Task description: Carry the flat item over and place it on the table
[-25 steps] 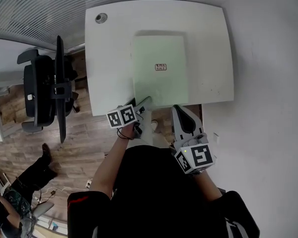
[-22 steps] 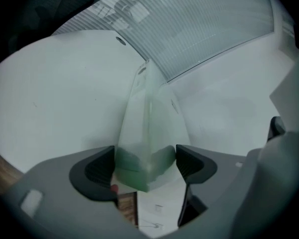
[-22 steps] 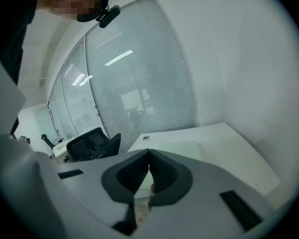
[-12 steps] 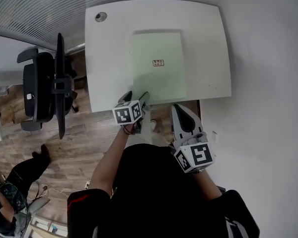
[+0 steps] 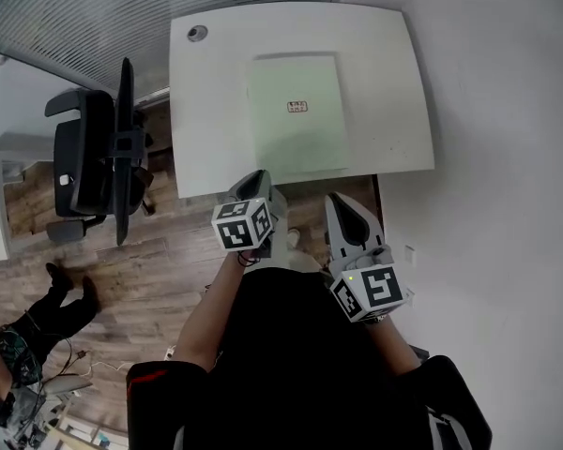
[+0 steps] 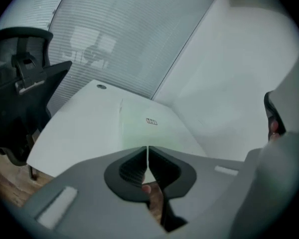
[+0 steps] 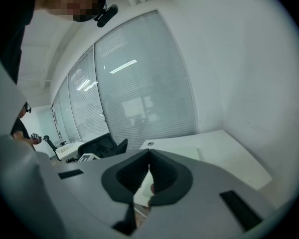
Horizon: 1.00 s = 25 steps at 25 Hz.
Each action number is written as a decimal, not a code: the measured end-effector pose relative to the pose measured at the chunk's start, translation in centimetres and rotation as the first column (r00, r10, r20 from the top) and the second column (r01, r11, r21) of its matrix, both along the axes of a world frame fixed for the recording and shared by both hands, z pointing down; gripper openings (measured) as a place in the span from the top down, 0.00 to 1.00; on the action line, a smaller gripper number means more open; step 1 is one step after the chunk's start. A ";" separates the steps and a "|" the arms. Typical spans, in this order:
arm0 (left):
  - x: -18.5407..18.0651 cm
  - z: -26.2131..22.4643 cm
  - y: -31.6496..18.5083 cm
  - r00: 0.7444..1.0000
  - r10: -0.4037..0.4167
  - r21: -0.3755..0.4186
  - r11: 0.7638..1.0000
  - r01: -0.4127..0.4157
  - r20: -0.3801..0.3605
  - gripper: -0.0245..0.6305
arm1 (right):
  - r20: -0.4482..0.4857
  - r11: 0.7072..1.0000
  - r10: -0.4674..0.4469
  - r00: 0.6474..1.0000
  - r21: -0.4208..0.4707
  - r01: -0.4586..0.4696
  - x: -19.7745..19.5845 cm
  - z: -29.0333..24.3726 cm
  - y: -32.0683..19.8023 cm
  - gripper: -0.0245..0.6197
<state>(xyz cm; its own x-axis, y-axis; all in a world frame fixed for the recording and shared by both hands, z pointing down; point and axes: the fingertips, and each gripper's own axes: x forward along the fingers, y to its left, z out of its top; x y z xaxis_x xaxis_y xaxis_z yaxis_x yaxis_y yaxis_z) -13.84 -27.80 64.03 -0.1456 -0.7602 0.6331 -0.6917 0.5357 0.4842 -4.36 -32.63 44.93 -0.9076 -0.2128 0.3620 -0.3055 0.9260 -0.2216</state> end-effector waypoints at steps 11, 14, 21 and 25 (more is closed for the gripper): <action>5.4 -5.9 3.2 0.992 0.026 0.090 0.995 -0.038 0.122 0.96 | 0.092 0.998 -0.013 0.996 0.058 0.008 4.3 -3.3 3.7 0.96; 7.1 -7.8 3.8 0.990 0.047 0.132 0.989 -0.065 0.136 0.96 | 0.108 0.997 -0.002 0.994 0.072 -0.005 5.8 -4.1 4.0 0.96; 10.2 -14.4 5.6 0.971 0.045 0.275 0.955 -0.111 0.237 0.96 | 0.155 0.994 0.021 0.988 0.102 -0.037 8.3 -6.1 4.9 0.96; 11.7 -18.1 6.5 0.950 0.054 0.323 0.933 -0.157 0.307 0.96 | 0.180 0.992 0.022 0.983 0.115 -0.043 9.4 -6.9 5.5 0.96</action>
